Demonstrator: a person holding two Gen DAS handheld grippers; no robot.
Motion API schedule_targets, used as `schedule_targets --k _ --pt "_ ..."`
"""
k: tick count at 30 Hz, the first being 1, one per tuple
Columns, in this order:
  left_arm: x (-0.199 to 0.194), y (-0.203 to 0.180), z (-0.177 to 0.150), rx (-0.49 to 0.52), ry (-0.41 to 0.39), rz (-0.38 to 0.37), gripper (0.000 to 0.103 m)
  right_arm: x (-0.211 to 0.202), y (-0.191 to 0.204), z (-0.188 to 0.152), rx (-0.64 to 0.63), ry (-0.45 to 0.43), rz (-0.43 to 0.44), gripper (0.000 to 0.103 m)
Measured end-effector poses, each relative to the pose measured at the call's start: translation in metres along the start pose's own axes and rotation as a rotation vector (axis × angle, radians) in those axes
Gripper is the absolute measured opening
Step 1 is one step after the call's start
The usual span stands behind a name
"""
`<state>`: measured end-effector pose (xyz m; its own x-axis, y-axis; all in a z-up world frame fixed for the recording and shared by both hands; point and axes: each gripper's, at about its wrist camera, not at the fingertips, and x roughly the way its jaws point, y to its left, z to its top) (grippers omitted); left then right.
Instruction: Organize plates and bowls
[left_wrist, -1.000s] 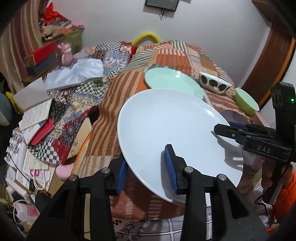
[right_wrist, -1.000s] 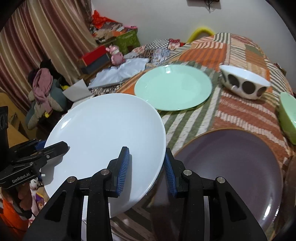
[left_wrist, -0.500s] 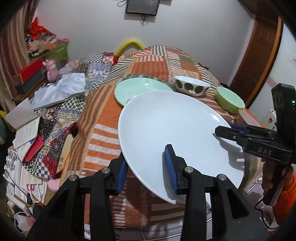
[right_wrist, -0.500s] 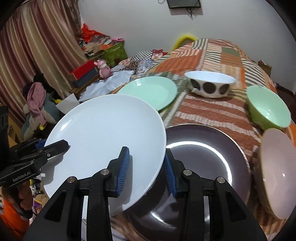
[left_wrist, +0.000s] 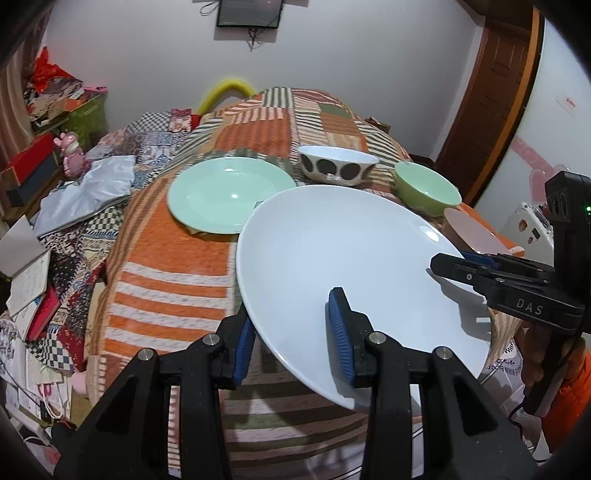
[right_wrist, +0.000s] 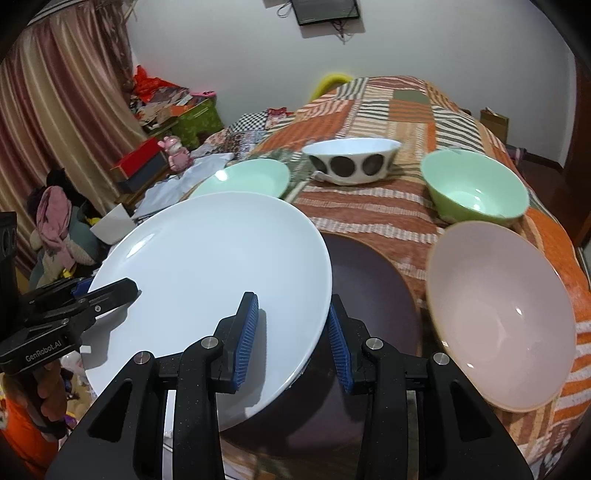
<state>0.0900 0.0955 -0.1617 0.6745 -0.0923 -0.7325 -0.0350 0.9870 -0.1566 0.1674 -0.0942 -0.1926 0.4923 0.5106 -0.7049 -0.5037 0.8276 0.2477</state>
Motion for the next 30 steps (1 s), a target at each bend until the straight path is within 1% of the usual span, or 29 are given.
schedule_targets --k 5,9,17,23,27,30 --pt "0.015 -0.007 0.000 0.002 0.028 -0.031 0.038 -0.002 -0.014 -0.006 0.030 0.004 -0.016 0.034" --pt "0.023 -0.013 0.000 0.011 0.040 -0.041 0.038 -0.003 -0.024 -0.011 0.054 0.009 -0.025 0.034" --pt "0.036 -0.015 0.001 0.006 0.055 -0.056 0.039 -0.004 -0.024 -0.017 0.037 0.014 -0.067 0.034" --pt "0.046 -0.016 -0.002 0.003 0.078 -0.072 0.039 -0.003 -0.028 -0.024 0.068 0.021 -0.088 0.034" --pt "0.055 -0.022 -0.003 0.020 0.090 -0.069 0.039 0.000 -0.034 -0.027 0.102 0.036 -0.096 0.034" --pt "0.060 -0.021 -0.003 0.003 0.099 -0.081 0.039 -0.002 -0.036 -0.028 0.112 0.028 -0.095 0.034"
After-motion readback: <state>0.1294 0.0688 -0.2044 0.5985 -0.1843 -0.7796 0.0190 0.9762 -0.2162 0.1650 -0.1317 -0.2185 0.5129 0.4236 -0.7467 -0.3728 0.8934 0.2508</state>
